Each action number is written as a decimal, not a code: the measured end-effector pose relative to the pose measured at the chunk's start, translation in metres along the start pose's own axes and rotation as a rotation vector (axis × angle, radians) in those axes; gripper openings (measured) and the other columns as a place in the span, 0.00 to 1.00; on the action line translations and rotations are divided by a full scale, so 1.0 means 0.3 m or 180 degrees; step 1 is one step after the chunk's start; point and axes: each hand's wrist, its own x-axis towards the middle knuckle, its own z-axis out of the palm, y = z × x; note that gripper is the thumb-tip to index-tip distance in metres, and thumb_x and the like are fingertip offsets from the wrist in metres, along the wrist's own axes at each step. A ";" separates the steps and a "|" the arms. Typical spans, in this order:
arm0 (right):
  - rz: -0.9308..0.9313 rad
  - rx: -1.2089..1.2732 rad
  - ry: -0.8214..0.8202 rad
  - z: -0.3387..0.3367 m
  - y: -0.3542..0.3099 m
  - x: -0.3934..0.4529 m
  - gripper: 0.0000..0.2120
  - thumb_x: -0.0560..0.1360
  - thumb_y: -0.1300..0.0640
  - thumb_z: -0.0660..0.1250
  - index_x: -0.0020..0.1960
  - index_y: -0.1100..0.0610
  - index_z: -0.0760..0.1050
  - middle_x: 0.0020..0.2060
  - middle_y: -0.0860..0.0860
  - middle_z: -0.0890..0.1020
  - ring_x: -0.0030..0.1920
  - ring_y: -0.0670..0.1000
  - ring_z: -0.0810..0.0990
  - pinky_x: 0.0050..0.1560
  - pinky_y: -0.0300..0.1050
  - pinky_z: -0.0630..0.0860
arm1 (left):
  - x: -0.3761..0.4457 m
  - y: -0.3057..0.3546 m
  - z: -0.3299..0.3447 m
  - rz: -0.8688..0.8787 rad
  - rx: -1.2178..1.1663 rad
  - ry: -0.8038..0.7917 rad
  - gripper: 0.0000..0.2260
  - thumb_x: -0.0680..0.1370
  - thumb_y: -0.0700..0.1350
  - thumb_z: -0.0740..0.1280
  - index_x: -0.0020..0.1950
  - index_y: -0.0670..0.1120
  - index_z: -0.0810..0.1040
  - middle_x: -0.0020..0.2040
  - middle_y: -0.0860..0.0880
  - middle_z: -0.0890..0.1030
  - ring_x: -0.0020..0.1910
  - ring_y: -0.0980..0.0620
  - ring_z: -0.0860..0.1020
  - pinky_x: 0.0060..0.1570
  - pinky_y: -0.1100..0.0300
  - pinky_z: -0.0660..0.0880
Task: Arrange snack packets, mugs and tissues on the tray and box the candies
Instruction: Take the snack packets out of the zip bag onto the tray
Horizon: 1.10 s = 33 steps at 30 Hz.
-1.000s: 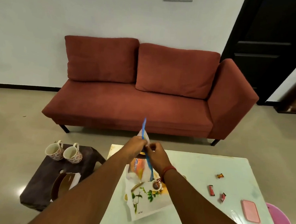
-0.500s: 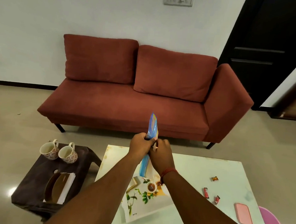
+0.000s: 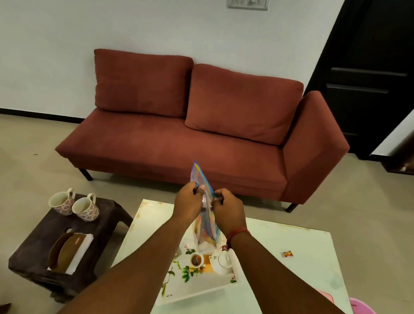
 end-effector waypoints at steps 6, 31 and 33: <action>0.0586 -0.0347 0.0508 -0.128 0.126 0.041 0.08 0.74 0.63 0.62 0.51 0.55 0.76 0.47 0.57 0.83 0.46 0.59 0.80 0.46 0.48 0.76 | 0.016 -0.086 -0.098 -0.0162 0.0664 0.0727 0.11 0.80 0.41 0.61 0.37 0.44 0.67 0.36 0.43 0.74 0.39 0.40 0.77 0.39 0.45 0.78; -0.0166 -0.1340 -0.1096 0.237 0.006 -0.001 0.11 0.79 0.55 0.62 0.46 0.59 0.81 0.51 0.61 0.83 0.49 0.60 0.78 0.48 0.46 0.72 | 0.011 -0.117 -0.180 0.0196 0.0609 0.0525 0.11 0.80 0.40 0.61 0.38 0.45 0.68 0.33 0.50 0.70 0.32 0.54 0.67 0.31 0.59 0.63; -0.0377 -0.1330 -0.0803 0.234 -0.022 0.010 0.09 0.76 0.55 0.64 0.49 0.58 0.81 0.51 0.58 0.82 0.51 0.59 0.79 0.50 0.49 0.75 | 0.030 -0.148 -0.196 0.0134 0.0694 0.0509 0.12 0.80 0.40 0.61 0.37 0.46 0.68 0.33 0.51 0.71 0.32 0.55 0.68 0.31 0.59 0.64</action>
